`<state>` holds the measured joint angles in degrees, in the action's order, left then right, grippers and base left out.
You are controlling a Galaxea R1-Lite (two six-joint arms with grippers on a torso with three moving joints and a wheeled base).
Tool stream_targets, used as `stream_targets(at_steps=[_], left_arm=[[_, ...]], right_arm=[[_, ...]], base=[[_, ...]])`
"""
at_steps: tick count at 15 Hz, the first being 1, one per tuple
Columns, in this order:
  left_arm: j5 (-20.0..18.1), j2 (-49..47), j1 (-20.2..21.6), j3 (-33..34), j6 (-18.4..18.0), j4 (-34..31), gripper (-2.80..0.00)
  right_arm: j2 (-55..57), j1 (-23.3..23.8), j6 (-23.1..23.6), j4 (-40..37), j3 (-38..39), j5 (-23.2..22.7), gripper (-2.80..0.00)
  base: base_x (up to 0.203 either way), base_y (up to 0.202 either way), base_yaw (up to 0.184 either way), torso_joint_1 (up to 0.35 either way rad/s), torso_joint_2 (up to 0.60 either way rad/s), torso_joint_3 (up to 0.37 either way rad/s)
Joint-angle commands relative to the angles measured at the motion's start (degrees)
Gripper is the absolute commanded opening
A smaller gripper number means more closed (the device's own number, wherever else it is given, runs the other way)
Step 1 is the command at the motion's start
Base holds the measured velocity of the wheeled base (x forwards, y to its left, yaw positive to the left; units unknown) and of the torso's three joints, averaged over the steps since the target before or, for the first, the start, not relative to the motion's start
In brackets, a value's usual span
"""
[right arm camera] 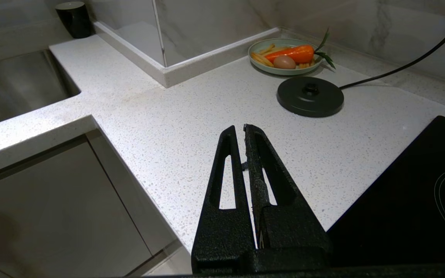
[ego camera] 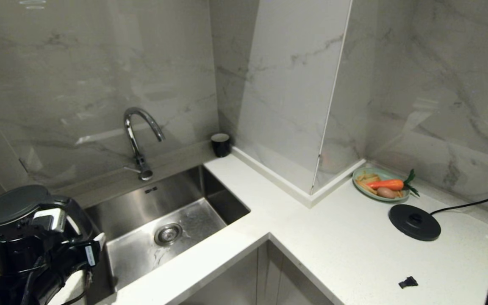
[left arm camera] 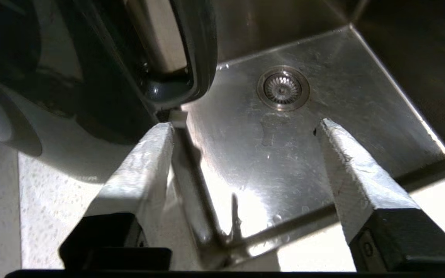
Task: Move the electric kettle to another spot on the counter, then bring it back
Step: Grab the kettle
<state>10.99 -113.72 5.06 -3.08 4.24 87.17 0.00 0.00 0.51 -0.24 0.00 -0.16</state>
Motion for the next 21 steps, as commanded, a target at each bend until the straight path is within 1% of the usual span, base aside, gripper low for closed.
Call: stream_targets(at_steps=[1, 4, 7, 10, 15, 17, 21], left_arm=[[0.04, 1.52, 0.04, 1.80, 0.06, 0.49, 0.00], [0.09, 1.17, 1.13, 0.76, 0.06, 0.49, 0.00], [0.00, -0.61, 2.45, -2.83, 0.06, 0.49, 0.00], [-0.75, -1.42, 2.67, -5.77, 0.06, 0.49, 0.00], [-0.79, -1.81, 2.73, -9.91, 0.06, -0.30, 0.00], [-0.88, -1.95, 2.76, -10.81, 0.06, -1.66, 0.00], [-0.94, -4.08, 3.14, -11.14, 0.06, -1.46, 0.00]], right_arm=[[0.00, 0.00, 0.02, -0.02, 0.00, -0.02, -2.80], [0.00, 0.00, 0.02, -0.02, 0.00, -0.02, -2.80], [0.00, 0.00, 0.02, -0.02, 0.00, -0.02, -2.80], [0.00, 0.00, 0.02, -0.02, 0.00, -0.02, -2.80], [0.00, 0.00, 0.02, -0.02, 0.00, -0.02, -2.80], [0.00, 0.00, 0.02, -0.02, 0.00, -0.02, -2.80], [0.00, 0.00, 0.02, -0.02, 0.00, -0.02, -2.80]], base=[[0.000, 0.000, 0.000, 0.000, 0.00, 0.000], [0.000, 0.000, 0.000, 0.000, 0.00, 0.000], [0.000, 0.000, 0.000, 0.000, 0.00, 0.000], [0.000, 0.000, 0.000, 0.000, 0.00, 0.000], [0.000, 0.000, 0.000, 0.000, 0.00, 0.000], [0.000, 0.000, 0.000, 0.000, 0.00, 0.000], [0.000, 0.000, 0.000, 0.000, 0.00, 0.000]])
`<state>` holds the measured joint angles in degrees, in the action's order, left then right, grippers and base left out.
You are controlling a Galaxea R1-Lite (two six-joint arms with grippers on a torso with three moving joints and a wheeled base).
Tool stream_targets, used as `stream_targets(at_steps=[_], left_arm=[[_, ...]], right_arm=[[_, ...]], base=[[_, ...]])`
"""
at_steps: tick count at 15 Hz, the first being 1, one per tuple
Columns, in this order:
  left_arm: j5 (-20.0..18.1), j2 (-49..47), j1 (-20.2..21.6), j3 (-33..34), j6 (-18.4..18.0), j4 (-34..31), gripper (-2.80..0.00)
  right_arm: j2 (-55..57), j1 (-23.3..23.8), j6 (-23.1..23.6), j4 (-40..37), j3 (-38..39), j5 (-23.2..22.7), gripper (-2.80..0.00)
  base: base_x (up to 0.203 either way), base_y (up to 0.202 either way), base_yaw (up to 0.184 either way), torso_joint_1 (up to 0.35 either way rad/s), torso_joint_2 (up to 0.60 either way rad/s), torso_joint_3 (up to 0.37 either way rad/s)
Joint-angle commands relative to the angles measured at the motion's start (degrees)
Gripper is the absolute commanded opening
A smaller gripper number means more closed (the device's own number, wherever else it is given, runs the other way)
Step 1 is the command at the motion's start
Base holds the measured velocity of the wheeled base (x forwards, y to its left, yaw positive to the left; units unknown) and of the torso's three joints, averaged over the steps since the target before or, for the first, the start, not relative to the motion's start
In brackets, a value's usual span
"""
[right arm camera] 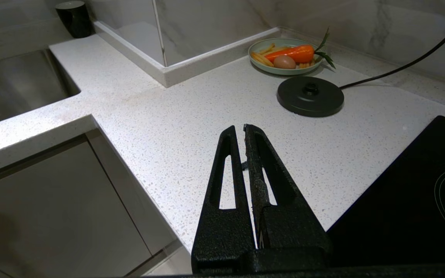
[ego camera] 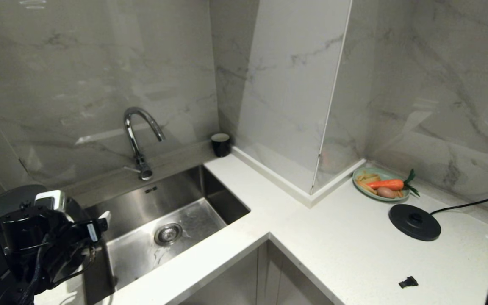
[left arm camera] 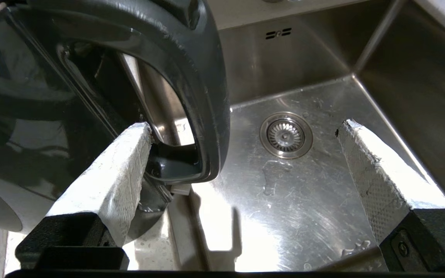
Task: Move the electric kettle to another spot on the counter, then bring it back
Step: Grab the kettle
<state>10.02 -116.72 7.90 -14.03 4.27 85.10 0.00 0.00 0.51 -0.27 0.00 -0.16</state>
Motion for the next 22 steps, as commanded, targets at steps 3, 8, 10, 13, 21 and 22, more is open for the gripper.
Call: stream_targets(at_steps=[3, 8, 10, 13, 21, 22], left_arm=[[-0.98, -1.75, 1.66, -1.61, 0.04, 0.44, 0.00], [-1.47, -4.57, 1.94, -3.80, 0.04, 0.59, 0.00], [-1.50, -4.84, 1.90, -4.28, 0.04, 0.59, 0.00], [-1.85, -5.58, 1.93, -6.49, 0.13, 0.44, 0.00], [-1.85, -8.28, 2.91, -11.26, 0.13, 0.50, 0.00], [-1.85, -8.46, 2.91, -11.64, 0.13, 0.50, 0.00]], right_arm=[[0.00, 0.00, 0.02, 0.00, 0.00, -0.02, -2.80], [0.00, 0.00, 0.02, 0.00, 0.00, -0.02, -2.80], [0.00, 0.00, 0.02, 0.00, 0.00, -0.02, -2.80], [0.00, 0.00, 0.02, 0.00, 0.00, -0.02, -2.80], [0.00, 0.00, 0.02, 0.00, 0.00, -0.02, -2.80], [0.00, 0.00, 0.02, 0.00, 0.00, -0.02, -2.80]], base=[[0.000, 0.000, 0.000, 0.000, 0.00, 0.000], [0.000, 0.000, 0.000, 0.000, 0.00, 0.000], [0.000, 0.000, 0.000, 0.000, 0.00, 0.000], [0.000, 0.000, 0.000, 0.000, 0.00, 0.000], [0.000, 0.000, 0.000, 0.000, 0.00, 0.000], [0.000, 0.000, 0.000, 0.000, 0.00, 0.000]])
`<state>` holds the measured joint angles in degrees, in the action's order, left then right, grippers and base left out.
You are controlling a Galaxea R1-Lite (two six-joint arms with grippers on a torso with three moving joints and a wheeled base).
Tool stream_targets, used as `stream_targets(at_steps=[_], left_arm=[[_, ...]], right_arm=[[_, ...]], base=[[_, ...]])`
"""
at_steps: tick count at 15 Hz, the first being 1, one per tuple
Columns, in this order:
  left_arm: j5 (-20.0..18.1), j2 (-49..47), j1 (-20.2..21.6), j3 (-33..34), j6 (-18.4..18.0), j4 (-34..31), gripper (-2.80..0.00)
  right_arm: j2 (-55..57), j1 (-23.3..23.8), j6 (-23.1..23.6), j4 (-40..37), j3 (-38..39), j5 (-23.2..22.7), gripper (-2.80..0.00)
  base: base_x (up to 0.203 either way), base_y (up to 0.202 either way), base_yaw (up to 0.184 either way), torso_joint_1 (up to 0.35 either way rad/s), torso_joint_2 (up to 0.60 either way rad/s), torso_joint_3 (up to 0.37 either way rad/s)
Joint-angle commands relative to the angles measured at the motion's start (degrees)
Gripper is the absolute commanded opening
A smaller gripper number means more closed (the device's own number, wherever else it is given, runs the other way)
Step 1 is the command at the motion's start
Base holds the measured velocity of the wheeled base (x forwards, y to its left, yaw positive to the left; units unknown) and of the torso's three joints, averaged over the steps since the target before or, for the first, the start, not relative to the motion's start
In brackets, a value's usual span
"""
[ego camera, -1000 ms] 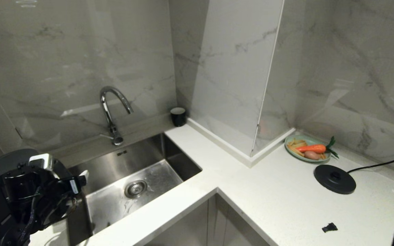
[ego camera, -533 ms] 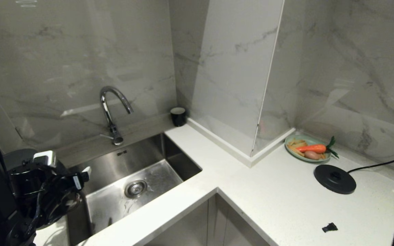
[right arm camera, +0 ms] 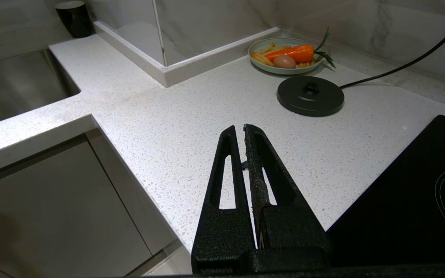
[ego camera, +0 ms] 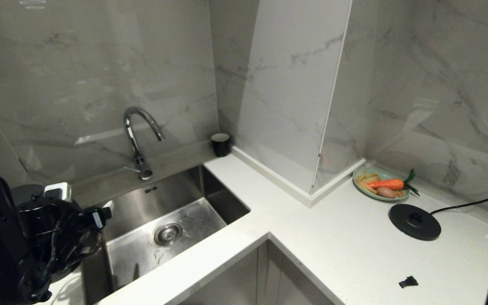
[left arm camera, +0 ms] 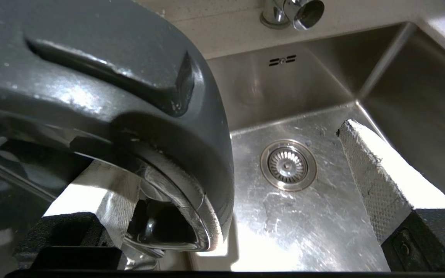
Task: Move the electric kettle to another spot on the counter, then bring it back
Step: Grab the kettle
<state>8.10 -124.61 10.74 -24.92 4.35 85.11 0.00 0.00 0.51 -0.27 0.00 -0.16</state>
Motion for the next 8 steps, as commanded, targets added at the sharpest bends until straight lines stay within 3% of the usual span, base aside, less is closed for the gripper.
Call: stream_targets(at_steps=[1, 8], left_arm=[[0.08, -0.57, -0.02, -1.10, 0.04, 0.49, 0.00], [0.08, -0.46, 0.07, -1.28, 0.04, 0.58, 0.00]], right_arm=[[0.00, 0.00, 0.02, 0.00, 0.00, -0.02, -2.80], [0.00, 0.00, 0.02, 0.00, 0.00, -0.02, -2.80]], base=[[0.000, 0.000, 0.000, 0.000, 0.00, 0.000], [0.000, 0.000, 0.000, 0.000, 0.00, 0.000]])
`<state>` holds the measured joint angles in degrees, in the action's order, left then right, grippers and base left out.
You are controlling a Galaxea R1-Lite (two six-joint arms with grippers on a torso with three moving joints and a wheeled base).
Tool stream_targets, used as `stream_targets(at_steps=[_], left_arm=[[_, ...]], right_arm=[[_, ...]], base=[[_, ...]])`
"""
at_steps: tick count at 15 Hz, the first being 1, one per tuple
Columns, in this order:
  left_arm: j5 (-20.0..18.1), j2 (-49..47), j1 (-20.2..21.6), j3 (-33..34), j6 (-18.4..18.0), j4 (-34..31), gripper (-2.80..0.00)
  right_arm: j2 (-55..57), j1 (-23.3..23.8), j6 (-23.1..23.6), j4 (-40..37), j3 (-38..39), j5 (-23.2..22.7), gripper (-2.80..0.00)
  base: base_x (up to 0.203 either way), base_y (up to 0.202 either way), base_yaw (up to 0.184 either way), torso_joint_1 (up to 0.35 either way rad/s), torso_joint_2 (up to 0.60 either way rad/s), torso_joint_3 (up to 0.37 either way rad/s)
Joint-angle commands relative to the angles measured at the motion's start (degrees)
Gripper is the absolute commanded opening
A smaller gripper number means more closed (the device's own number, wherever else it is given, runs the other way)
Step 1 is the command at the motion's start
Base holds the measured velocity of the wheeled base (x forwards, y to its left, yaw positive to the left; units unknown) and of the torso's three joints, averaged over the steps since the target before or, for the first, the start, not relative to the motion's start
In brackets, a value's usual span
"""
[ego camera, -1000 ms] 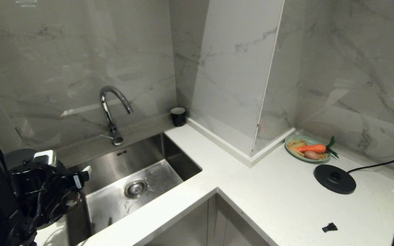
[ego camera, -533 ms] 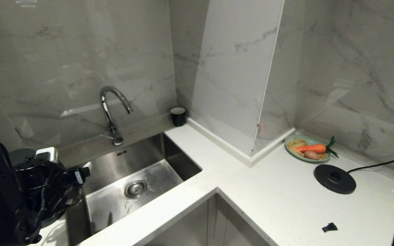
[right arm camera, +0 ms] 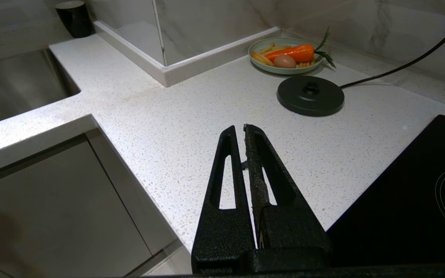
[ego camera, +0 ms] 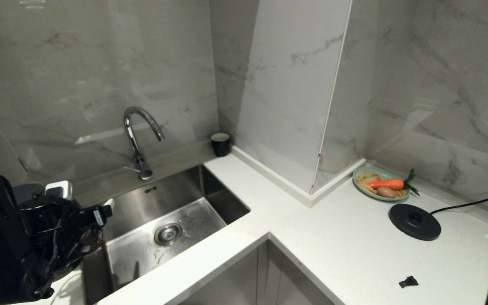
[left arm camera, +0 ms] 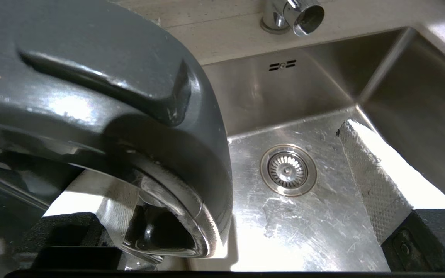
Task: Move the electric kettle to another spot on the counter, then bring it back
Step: Grab the kettle
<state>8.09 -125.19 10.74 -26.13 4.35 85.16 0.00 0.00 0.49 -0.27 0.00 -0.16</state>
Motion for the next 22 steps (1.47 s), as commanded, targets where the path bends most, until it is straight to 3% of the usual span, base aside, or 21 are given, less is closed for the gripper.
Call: stream_targets(at_steps=[1, 16, 22], left_arm=[[0.08, 0.12, 0.07, -0.06, 0.05, 0.53, -2.80], [0.17, 2.03, 1.25, -1.71, -0.04, 0.25, -2.80], [0.17, 11.94, -0.44, -1.79, -0.04, -6.74, -2.80]], right_arm=[[0.00, 0.00, 0.04, 0.00, 0.00, -0.02, -2.80], [0.00, 0.00, 0.03, 0.00, 0.00, -0.02, -2.80], [0.00, 0.00, 0.04, 0.00, 0.00, -0.02, -2.80]], base=[[0.000, 0.000, 0.000, 0.000, 0.00, 0.000], [0.000, 0.000, 0.000, 0.000, 0.00, 0.000], [0.000, 0.000, 0.000, 0.000, 0.00, 0.000]])
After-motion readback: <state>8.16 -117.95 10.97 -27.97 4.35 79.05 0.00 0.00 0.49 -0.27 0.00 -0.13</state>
